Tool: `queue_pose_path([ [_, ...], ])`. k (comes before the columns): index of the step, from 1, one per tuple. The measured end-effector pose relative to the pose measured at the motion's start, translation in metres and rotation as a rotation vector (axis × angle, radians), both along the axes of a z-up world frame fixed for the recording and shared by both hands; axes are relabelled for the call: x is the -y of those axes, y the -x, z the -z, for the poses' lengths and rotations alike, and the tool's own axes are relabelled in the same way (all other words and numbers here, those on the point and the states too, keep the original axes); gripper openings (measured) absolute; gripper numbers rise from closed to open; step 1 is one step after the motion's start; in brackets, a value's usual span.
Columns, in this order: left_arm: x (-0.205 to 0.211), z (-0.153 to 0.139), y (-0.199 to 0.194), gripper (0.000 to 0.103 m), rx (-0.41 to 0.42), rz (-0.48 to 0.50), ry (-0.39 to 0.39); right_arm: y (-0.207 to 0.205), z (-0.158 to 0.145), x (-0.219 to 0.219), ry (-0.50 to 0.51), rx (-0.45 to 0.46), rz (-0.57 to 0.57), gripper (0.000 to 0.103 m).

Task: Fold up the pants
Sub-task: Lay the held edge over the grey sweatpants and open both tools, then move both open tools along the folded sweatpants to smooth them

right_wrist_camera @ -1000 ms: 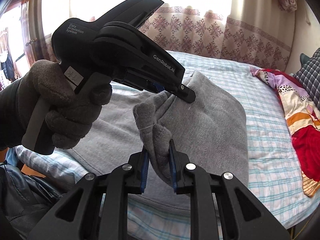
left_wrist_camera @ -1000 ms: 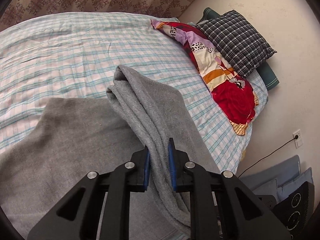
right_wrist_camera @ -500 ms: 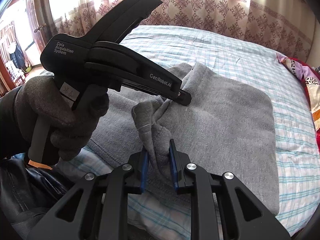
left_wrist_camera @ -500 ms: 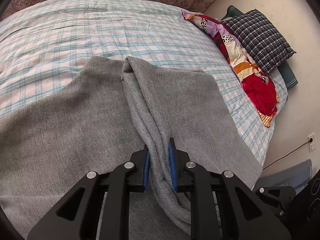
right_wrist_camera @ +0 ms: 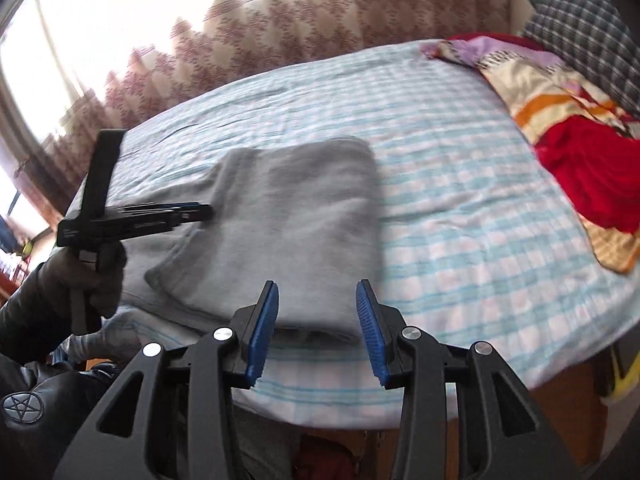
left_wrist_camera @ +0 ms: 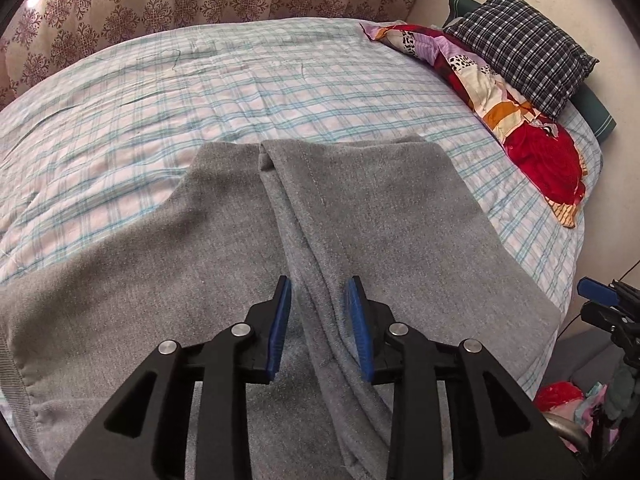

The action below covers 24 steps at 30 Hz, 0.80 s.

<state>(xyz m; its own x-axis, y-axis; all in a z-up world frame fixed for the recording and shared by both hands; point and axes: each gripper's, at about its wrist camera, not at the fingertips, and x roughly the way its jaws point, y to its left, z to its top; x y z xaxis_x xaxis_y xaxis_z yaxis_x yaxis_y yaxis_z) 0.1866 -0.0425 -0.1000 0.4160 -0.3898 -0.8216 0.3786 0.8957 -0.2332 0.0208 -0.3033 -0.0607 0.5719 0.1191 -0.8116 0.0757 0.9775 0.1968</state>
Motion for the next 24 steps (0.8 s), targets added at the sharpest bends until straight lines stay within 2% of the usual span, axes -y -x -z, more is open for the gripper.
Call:
queue_pose_path([
  [3, 0.004, -0.015, 0.007, 0.033, 0.032, 0.013, 0.007, 0.005, 0.014, 0.012, -0.016, -0.060, 0.037, 0.041],
  [6, 0.016, -0.020, 0.018, 0.039, 0.049, 0.059, 0.000, 0.003, 0.029, 0.002, -0.033, -0.097, 0.016, 0.041],
  [11, 0.040, -0.005, 0.038, 0.040, 0.039, 0.140, -0.053, -0.002, 0.039, -0.015, -0.013, -0.097, 0.002, 0.041],
  [16, 0.052, 0.016, 0.050, 0.040, 0.037, 0.179, -0.105, -0.008, 0.044, 0.003, -0.056, -0.122, 0.101, 0.041],
  [19, 0.053, 0.021, 0.051, 0.040, 0.034, 0.187, -0.105, -0.004, 0.055, 0.023, -0.134, -0.162, 0.180, 0.041],
  [24, 0.051, 0.022, 0.050, 0.040, 0.022, 0.188, -0.100, 0.008, 0.052, 0.038, -0.092, -0.162, 0.252, 0.041],
])
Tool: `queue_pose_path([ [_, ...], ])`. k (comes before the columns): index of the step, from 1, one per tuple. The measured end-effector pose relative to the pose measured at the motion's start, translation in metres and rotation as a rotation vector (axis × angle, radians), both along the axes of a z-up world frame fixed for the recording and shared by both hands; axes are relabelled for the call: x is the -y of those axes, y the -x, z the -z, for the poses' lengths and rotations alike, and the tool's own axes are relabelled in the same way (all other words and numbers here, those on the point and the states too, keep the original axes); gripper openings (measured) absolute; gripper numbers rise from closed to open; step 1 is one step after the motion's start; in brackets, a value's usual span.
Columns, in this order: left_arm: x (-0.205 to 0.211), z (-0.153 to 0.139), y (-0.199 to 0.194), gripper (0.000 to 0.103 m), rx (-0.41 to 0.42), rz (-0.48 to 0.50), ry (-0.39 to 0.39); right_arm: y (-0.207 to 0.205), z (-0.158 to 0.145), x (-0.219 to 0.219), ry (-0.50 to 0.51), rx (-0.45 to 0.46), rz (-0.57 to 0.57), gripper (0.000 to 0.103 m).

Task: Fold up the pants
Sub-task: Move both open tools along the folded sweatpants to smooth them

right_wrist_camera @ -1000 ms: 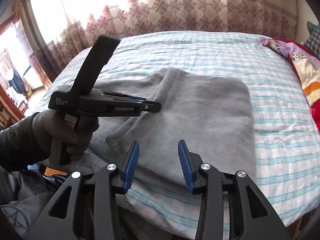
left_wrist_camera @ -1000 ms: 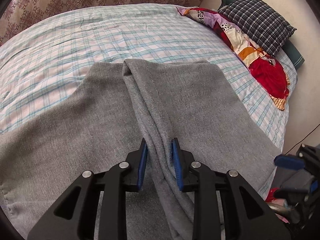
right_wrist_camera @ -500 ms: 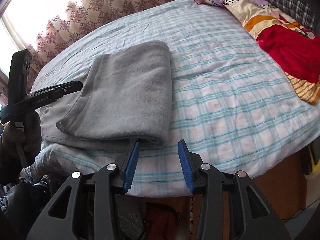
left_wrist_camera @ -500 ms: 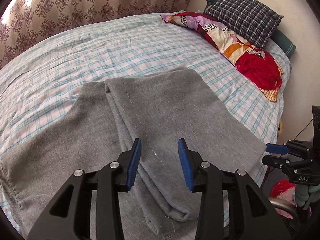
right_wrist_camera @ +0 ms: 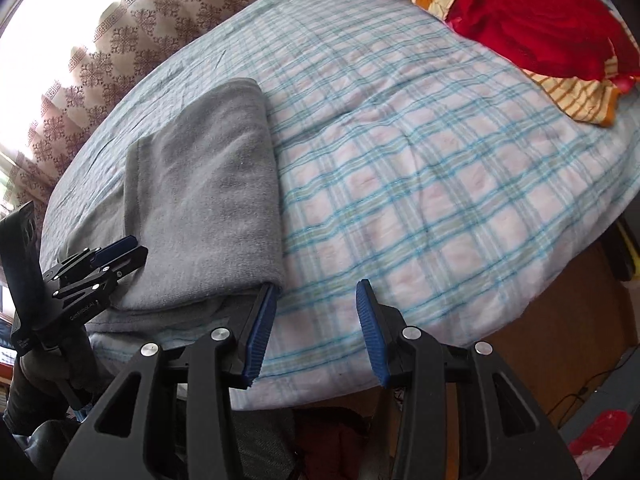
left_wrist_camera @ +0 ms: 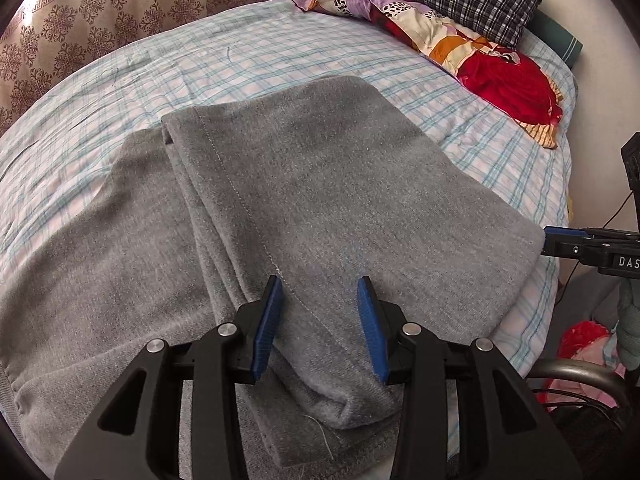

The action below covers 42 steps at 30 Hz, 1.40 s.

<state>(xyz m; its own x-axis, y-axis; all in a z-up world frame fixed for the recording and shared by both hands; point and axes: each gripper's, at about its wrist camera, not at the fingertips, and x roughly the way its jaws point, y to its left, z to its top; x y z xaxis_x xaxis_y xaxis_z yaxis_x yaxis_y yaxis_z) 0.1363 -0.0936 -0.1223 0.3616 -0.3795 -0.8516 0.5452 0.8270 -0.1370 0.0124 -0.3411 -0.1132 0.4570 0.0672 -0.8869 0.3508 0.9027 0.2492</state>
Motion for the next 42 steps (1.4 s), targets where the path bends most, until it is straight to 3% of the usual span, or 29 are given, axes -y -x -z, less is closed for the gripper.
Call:
queue_pose_path([
  [4, 0.002, -0.007, 0.000, 0.048, -0.012, -0.001, 0.016, 0.003, -0.030, 0.004, 0.022, 0.114, -0.015, 0.041],
  [8, 0.013, -0.018, 0.004, 0.048, 0.001, 0.022, 0.042, -0.020, -0.047, -0.028, -0.006, 0.211, -0.169, 0.042],
  [12, 0.021, -0.015, 0.007, 0.049, -0.004, 0.042, 0.022, -0.045, -0.027, -0.063, -0.030, 0.160, -0.311, 0.041],
  [15, 0.015, -0.003, 0.004, 0.049, -0.038, 0.032, 0.013, -0.051, 0.001, -0.070, 0.010, 0.034, -0.321, 0.038],
  [16, 0.012, -0.001, 0.003, 0.049, -0.044, 0.037, 0.027, -0.049, 0.006, -0.069, 0.006, 0.031, -0.326, 0.037],
  [23, 0.010, -0.006, -0.013, 0.051, -0.081, 0.019, 0.069, -0.051, 0.005, -0.065, -0.025, 0.034, -0.328, 0.038],
  [28, 0.004, -0.017, -0.044, 0.054, -0.070, -0.066, 0.100, -0.071, -0.025, -0.056, -0.036, 0.131, -0.334, 0.038],
  [37, 0.001, -0.020, -0.091, 0.055, -0.070, -0.153, 0.115, -0.166, -0.024, -0.043, -0.080, 0.216, -0.302, 0.038],
  [42, 0.002, -0.006, -0.097, 0.056, -0.089, -0.153, 0.097, -0.214, 0.004, -0.043, -0.077, 0.156, -0.308, 0.038],
])
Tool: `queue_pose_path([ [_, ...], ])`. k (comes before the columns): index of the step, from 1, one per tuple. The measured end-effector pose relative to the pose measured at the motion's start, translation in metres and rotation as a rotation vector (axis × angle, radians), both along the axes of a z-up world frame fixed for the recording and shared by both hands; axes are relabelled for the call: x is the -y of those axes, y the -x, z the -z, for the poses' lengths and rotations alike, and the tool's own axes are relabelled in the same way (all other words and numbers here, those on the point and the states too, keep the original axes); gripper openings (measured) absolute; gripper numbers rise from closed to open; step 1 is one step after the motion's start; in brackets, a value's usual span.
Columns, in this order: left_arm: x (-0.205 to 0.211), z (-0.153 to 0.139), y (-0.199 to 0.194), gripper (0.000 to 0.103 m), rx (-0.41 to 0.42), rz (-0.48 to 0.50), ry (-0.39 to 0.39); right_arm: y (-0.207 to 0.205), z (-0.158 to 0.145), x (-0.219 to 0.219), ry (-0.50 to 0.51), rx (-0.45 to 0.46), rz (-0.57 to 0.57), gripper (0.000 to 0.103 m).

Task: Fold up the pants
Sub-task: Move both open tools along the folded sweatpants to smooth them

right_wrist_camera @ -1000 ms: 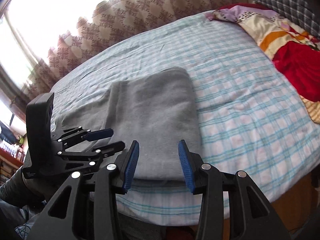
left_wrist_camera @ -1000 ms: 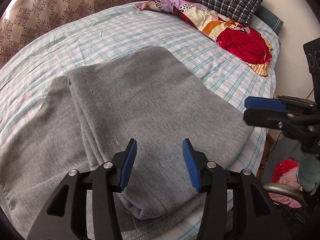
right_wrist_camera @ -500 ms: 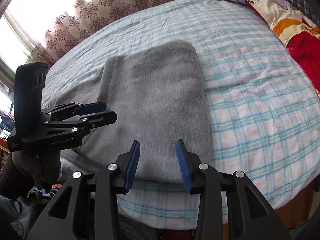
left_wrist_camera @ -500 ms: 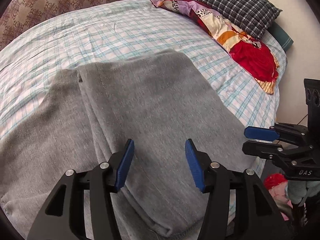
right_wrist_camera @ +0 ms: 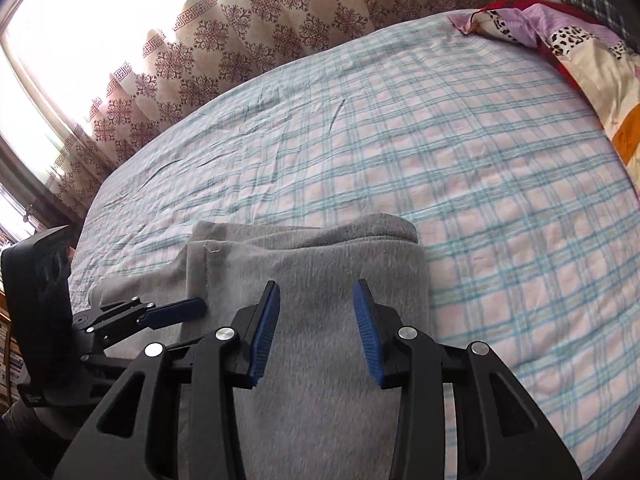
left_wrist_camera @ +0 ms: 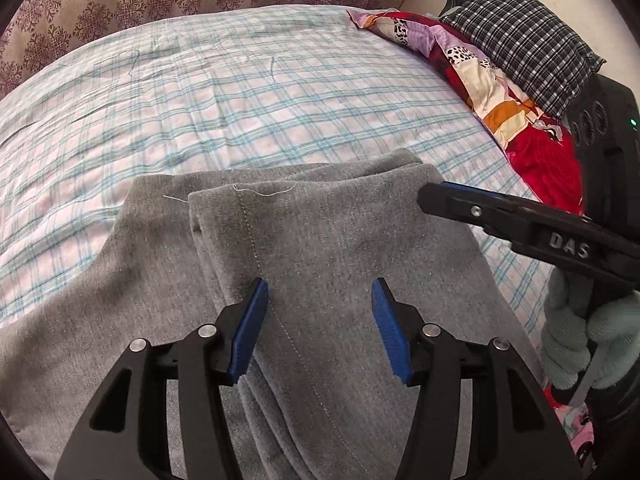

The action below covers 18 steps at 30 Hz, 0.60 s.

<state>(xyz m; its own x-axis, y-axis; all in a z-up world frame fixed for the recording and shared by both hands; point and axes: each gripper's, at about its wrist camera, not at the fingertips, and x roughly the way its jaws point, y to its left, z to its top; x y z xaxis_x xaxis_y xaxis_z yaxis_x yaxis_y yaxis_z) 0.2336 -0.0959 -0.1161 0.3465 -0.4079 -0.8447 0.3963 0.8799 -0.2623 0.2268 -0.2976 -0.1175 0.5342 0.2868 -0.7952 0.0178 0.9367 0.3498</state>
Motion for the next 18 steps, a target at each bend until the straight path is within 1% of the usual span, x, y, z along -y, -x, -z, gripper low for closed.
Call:
queue_pose_path([
  [2, 0.000, 0.005, -0.001, 0.057, -0.002, 0.003, -0.007, -0.013, 0.012, 0.001, 0.002, -0.030, 0.000, 0.038],
  [5, 0.001, 0.010, 0.001, 0.059, 0.003, 0.014, -0.016, -0.018, 0.018, -0.001, 0.009, -0.040, -0.006, 0.038],
  [8, 0.009, 0.012, 0.005, 0.068, 0.028, 0.052, -0.045, -0.013, 0.017, 0.004, -0.023, -0.030, -0.006, 0.038],
  [10, 0.014, 0.011, 0.008, 0.074, 0.040, 0.075, -0.069, -0.001, 0.010, 0.011, -0.050, -0.019, 0.008, 0.038],
  [12, 0.015, 0.009, 0.008, 0.075, 0.038, 0.078, -0.074, 0.017, -0.001, 0.020, -0.053, 0.002, 0.032, 0.039],
  [16, 0.012, 0.001, 0.003, 0.075, 0.004, 0.042, -0.040, 0.065, -0.014, 0.048, -0.063, 0.012, 0.097, 0.040],
  [18, 0.014, -0.006, 0.002, 0.075, 0.007, 0.032, -0.029, 0.088, -0.013, 0.059, -0.068, -0.012, 0.125, 0.041],
])
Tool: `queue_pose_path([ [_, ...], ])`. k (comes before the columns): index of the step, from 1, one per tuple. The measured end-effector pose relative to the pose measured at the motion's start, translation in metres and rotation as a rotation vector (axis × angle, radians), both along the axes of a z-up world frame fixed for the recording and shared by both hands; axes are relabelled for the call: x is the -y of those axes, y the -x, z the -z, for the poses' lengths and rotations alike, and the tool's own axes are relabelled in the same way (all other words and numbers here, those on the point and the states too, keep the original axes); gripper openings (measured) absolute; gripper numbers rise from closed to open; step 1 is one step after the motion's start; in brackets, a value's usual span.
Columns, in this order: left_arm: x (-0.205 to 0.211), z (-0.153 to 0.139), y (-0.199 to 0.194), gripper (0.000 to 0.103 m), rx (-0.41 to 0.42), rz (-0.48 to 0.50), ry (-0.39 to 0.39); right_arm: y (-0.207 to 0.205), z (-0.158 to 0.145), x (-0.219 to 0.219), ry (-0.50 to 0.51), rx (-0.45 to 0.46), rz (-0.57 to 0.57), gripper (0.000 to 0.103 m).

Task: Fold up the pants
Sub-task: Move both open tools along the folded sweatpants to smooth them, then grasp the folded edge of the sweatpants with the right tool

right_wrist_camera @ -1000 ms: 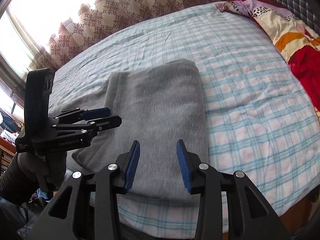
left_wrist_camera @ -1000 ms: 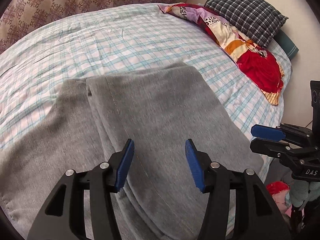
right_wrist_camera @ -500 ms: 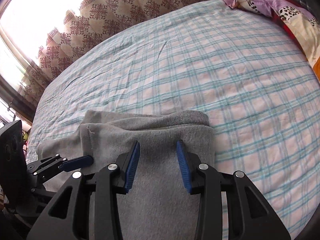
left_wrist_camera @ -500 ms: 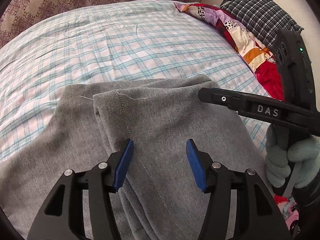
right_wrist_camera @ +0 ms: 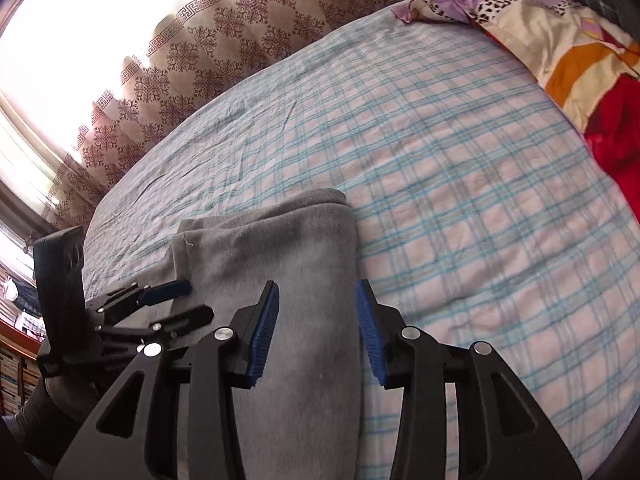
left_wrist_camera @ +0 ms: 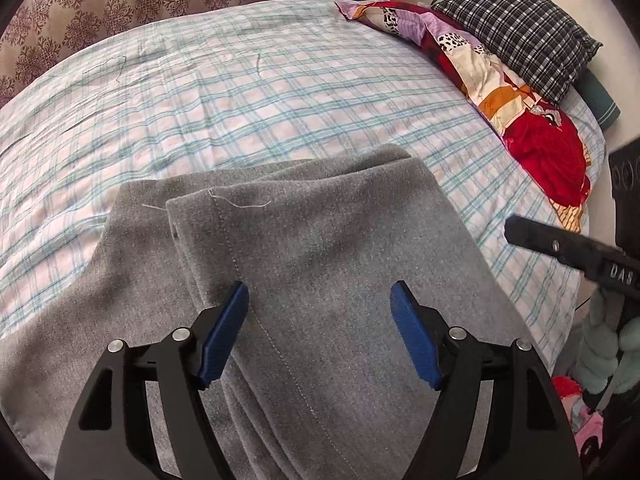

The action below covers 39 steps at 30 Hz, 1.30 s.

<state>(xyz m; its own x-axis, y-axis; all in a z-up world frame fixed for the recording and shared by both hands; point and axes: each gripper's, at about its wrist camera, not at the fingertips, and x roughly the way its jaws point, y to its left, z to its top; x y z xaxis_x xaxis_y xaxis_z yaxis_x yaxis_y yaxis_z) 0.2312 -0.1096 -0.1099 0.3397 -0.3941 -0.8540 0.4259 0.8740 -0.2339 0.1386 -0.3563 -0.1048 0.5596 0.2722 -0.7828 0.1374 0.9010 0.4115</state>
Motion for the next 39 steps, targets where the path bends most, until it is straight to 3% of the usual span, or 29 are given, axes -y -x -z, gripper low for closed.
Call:
queue_pose_path([
  [5, 0.023, -0.018, 0.002, 0.076, 0.031, 0.045, -0.011, 0.045, 0.017, 0.010, -0.059, -0.063, 0.025, 0.041],
  [7, 0.036, -0.020, 0.003, 0.076, 0.026, 0.066, -0.026, 0.053, 0.022, 0.008, -0.103, -0.074, 0.023, 0.047],
  [9, 0.048, -0.019, 0.002, 0.076, 0.008, 0.079, -0.036, 0.057, 0.030, 0.005, -0.155, -0.089, 0.012, 0.054],
  [16, 0.081, -0.011, -0.006, 0.077, -0.090, 0.087, -0.011, 0.059, 0.046, -0.014, -0.241, -0.112, -0.043, 0.054],
  [24, 0.112, -0.002, -0.012, 0.081, -0.153, 0.096, -0.043, 0.070, 0.020, -0.042, -0.019, -0.024, -0.086, 0.028],
  [31, 0.117, 0.001, -0.011, 0.083, -0.208, 0.124, -0.055, 0.087, -0.017, -0.098, 0.268, 0.141, -0.239, 0.025],
  [39, 0.113, 0.002, -0.009, 0.082, -0.239, 0.122, -0.125, 0.089, -0.032, -0.135, 0.333, 0.192, -0.313, 0.025],
])
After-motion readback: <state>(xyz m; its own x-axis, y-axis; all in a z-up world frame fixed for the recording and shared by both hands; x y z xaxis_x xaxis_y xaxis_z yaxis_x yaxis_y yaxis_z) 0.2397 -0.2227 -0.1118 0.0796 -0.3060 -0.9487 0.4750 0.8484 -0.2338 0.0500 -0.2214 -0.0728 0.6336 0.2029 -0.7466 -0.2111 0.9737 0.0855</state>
